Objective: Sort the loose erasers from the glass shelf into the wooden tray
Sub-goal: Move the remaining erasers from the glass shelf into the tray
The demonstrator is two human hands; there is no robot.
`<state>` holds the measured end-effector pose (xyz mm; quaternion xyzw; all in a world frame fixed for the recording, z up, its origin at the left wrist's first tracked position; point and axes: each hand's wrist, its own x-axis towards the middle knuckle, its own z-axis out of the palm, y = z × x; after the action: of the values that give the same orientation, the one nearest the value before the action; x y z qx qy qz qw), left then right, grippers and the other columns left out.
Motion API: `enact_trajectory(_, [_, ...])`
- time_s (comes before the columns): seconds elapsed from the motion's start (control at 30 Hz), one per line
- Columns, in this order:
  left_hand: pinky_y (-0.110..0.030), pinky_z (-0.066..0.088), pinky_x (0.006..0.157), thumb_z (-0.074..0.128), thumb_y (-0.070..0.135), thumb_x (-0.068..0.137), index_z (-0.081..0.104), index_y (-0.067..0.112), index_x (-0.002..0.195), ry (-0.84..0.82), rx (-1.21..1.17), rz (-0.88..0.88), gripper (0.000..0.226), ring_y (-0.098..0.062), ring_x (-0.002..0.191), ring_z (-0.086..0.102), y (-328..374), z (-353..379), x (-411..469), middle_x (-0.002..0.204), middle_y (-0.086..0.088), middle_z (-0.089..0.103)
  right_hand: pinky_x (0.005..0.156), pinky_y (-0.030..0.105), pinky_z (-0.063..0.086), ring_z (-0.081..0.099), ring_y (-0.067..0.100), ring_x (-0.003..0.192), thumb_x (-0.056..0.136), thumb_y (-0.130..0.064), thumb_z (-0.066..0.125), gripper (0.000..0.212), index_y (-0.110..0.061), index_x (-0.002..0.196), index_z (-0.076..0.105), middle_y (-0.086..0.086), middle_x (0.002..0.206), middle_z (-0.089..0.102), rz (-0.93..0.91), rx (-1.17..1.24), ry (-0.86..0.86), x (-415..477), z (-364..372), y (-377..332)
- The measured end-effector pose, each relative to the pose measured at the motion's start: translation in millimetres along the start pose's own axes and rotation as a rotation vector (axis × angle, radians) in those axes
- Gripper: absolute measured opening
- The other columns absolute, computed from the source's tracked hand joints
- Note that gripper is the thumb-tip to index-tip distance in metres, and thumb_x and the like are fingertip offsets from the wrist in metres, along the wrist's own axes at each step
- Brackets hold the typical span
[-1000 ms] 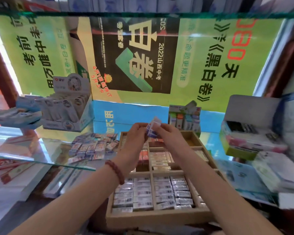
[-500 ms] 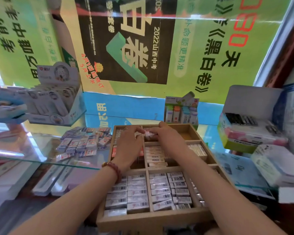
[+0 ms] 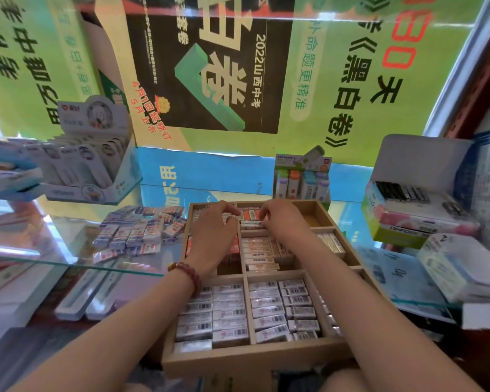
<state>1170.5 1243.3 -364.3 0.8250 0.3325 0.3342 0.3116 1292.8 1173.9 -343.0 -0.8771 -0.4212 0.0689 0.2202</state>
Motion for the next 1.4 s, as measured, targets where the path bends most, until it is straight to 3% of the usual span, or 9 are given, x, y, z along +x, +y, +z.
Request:
enact_trajectory(0.2, [-0.031,0.042,0.08,0.049,0.004,0.085,0.061,0.024,0.082,0.067,-0.023,0.033,0.024,-0.012,0.078,0.052,-10,-30,9,0.09,0.008,0.061,0.078,0.029,0.052,0.061,0.018,0.094,0.094,-0.012,0.052,0.022,-0.017,0.111,0.064,0.003,0.108,0.065,-0.032,-0.064,-0.021,-8,-4,-4])
enact_trajectory(0.27, [-0.027,0.04,0.08,0.051,0.004,0.084,0.061,0.025,0.083,0.074,0.078,0.03,0.023,-0.013,0.089,0.056,-24,-49,12,0.093,0.006,0.061,0.078,0.031,0.052,0.06,0.018,0.096,0.094,-0.013,0.048,0.023,-0.017,0.11,0.064,0.002,0.11,0.065,-0.073,-0.072,0.021,-12,-7,-9])
enact_trajectory(0.37, [-0.028,0.042,0.079,0.058,0.012,0.085,0.065,0.021,0.097,-0.015,0.277,-0.049,0.017,-0.02,0.101,0.058,-54,-74,14,0.108,-0.002,0.061,0.075,0.034,0.054,0.061,0.019,0.09,0.095,-0.017,0.043,0.026,-0.017,0.108,0.065,0.002,0.106,0.066,-0.179,-0.072,0.048,-19,-9,-25])
enact_trajectory(0.43, [-0.033,0.046,0.088,0.065,0.024,0.083,0.064,0.019,0.113,-0.118,0.417,-0.081,0.031,-0.024,0.11,0.055,-75,-84,12,0.119,-0.005,0.061,0.074,0.034,0.054,0.062,0.018,0.083,0.095,-0.018,0.043,0.025,-0.017,0.105,0.066,0.002,0.101,0.068,-0.24,-0.057,0.035,-25,-8,-36])
enact_trajectory(0.6, [-0.04,0.03,0.107,0.058,0.036,0.088,0.042,0.029,0.137,-0.231,0.798,-0.051,0.052,-0.024,0.131,0.036,-103,-85,-1,0.144,0.002,0.041,0.076,0.033,0.055,0.063,0.015,0.084,0.095,-0.02,0.045,0.025,-0.017,0.105,0.068,-0.001,0.101,0.068,-0.339,-0.045,-0.045,-38,-6,-56])
enact_trajectory(0.77, [-0.033,0.038,0.089,0.069,0.014,0.081,0.059,0.009,0.111,-0.093,0.504,0.031,0.032,-0.028,0.111,0.05,-101,-81,-5,0.114,-0.011,0.06,0.084,0.036,0.053,0.061,0.015,0.093,0.095,-0.02,0.046,0.024,-0.019,0.106,0.068,-0.002,0.106,0.067,-0.373,-0.027,-0.125,-41,-2,-58])
enact_trajectory(1.0, [-0.028,0.039,0.071,0.071,0.025,0.08,0.066,0.015,0.086,0.085,0.41,0.011,0.013,-0.02,0.09,0.057,-102,-80,-7,0.094,-0.004,0.064,0.087,0.036,0.052,0.061,0.015,0.095,0.095,-0.02,0.049,0.023,-0.018,0.108,0.068,-0.002,0.105,0.067,-0.39,-0.012,-0.182,-45,-2,-55])
enact_trajectory(1.2, [-0.028,0.042,0.066,0.065,0.015,0.081,0.058,0.016,0.084,0.207,0.293,-0.083,0.007,-0.018,0.077,0.058,-100,-75,-3,0.082,0.0,0.063,0.083,0.028,0.05,0.059,0.012,0.093,0.096,-0.021,0.049,0.022,-0.018,0.109,0.068,-0.002,0.107,0.067,-0.404,0.012,-0.194,-44,1,-56])
enact_trajectory(1.4, [-0.027,0.047,0.07,0.075,0.013,0.076,0.064,0.005,0.086,0.438,-0.094,-0.218,0.017,-0.018,0.074,0.059,-82,-95,6,0.082,-0.007,0.066,0.075,0.022,0.042,0.055,0.009,0.091,0.096,-0.022,0.05,0.028,-0.025,0.123,0.057,-0.005,0.116,0.061,-0.439,0.033,-0.138,-40,7,-60])
